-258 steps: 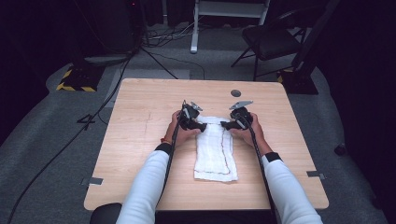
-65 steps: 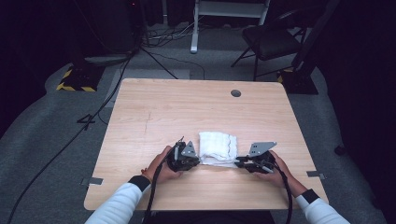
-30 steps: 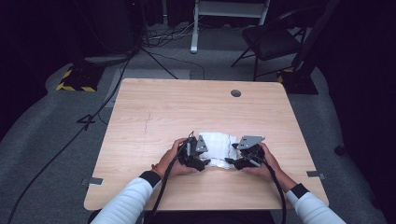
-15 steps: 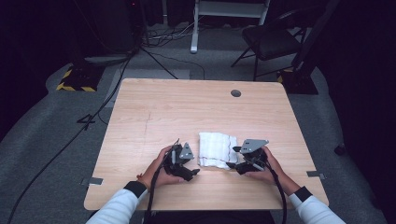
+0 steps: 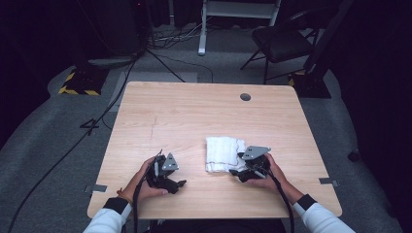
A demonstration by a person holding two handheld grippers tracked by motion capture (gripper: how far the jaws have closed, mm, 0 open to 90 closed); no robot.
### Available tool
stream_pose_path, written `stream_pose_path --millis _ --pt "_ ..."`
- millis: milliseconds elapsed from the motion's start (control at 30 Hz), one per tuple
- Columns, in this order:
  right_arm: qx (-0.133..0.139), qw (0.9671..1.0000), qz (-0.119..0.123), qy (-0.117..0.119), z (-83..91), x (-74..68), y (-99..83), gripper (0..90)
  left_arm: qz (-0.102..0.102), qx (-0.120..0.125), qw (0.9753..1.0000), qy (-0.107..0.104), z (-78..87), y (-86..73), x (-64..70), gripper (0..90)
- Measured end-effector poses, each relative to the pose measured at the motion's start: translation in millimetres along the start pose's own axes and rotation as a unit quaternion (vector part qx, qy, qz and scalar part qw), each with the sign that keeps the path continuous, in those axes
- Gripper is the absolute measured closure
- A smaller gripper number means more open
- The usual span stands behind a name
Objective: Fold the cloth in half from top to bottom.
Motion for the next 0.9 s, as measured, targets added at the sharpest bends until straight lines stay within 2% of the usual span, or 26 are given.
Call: stream_pose_path --millis 67,167,400,700,900 --pt "0.002 1.0000 -0.004 -0.005 -3.6 2.4 1.8 25.5 0.007 0.003 1.0000 0.005 1.8 -2.8 -5.2 17.2" --pt "0.003 0.9999 -0.006 -0.012 -10.6 7.1 6.0 25.7 0.036 0.008 0.9992 -0.014 1.4 -6.9 -11.4 16.6" --pt "0.004 0.9998 -0.009 -0.015 -24.9 16.0 14.6 25.9 0.035 0.035 0.9987 -0.011 0.7 -11.8 -12.5 14.2" --pt "0.007 0.9997 -0.011 -0.021 -37.9 18.5 22.5 25.2 0.035 0.035 0.9987 -0.009 0.3 -11.5 -12.3 13.9" --pt "0.007 0.9995 -0.012 -0.028 -36.6 17.0 22.8 26.1 0.034 0.036 0.9987 -0.009 0.3 -11.5 -12.4 13.9"
Point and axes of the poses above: each handheld gripper's, and its own axes: z roughly backward along the jaws, y roughly out of its top, x roughly to its right, the point moved 4 cm from there along -z, roughly forward along the jaws, and after that the axes turned 9 degrees about x, right-handed, at the moved point
